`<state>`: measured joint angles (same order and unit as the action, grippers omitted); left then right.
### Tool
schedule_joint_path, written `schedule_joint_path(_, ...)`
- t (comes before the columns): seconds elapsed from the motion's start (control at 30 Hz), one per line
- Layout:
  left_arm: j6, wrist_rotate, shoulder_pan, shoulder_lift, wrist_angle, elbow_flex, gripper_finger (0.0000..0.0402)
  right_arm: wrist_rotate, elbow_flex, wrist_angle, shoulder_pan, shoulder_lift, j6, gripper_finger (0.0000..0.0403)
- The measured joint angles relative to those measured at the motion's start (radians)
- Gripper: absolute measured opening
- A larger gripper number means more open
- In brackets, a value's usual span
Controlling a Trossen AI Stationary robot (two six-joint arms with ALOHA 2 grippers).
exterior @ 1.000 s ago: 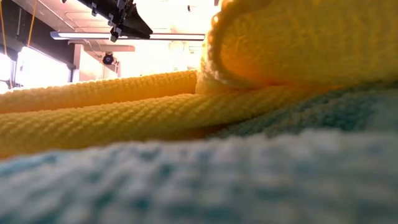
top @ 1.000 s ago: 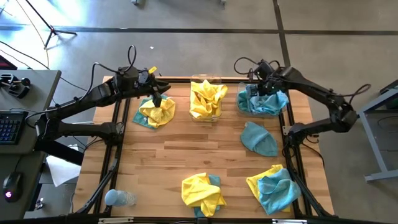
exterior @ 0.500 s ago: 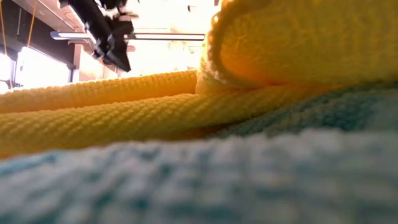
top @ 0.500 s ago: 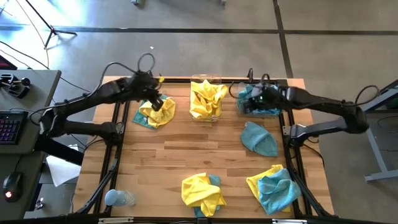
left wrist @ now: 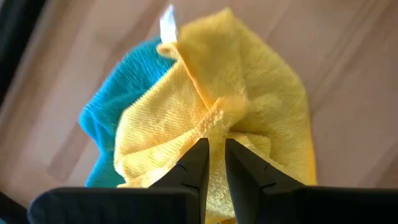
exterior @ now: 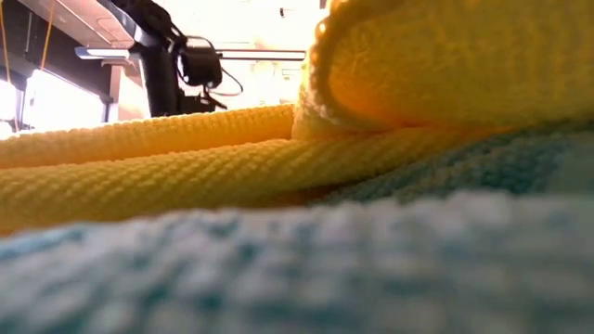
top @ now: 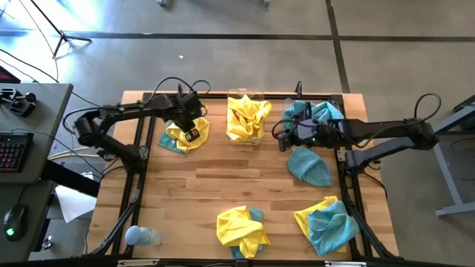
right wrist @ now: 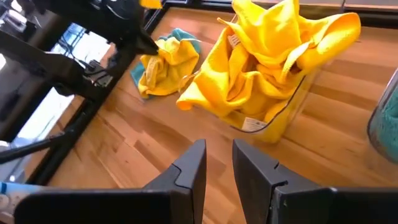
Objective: Sort microfiber towel by color & place in baskets
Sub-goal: Put the yellow towel into the left transparent bin
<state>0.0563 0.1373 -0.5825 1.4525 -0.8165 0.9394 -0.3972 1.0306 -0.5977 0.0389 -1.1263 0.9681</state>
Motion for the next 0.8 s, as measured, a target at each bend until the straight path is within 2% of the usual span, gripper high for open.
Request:
schedule_joint_path(0.33,0.001,-0.001,-0.016,0.172,0.001,0.000,0.0036,-0.162,0.000,-0.002,0.123,0.000,0.090,0.0071)
schedule_joint_path(0.47,0.006,-0.033,-0.015,0.197,-0.019,0.000,0.0006,-0.204,0.000,-0.002,0.139,0.000,0.105,0.0071)
schedule_joint_path(0.6,-0.002,-0.040,0.000,0.145,-0.071,0.018,0.0001,-0.205,0.000,-0.004,0.139,0.000,0.082,0.0071)
schedule_joint_path(0.8,-0.050,-0.025,0.041,-0.035,-0.134,0.106,0.0000,-0.242,0.000,-0.032,0.139,-0.005,-0.002,0.0071)
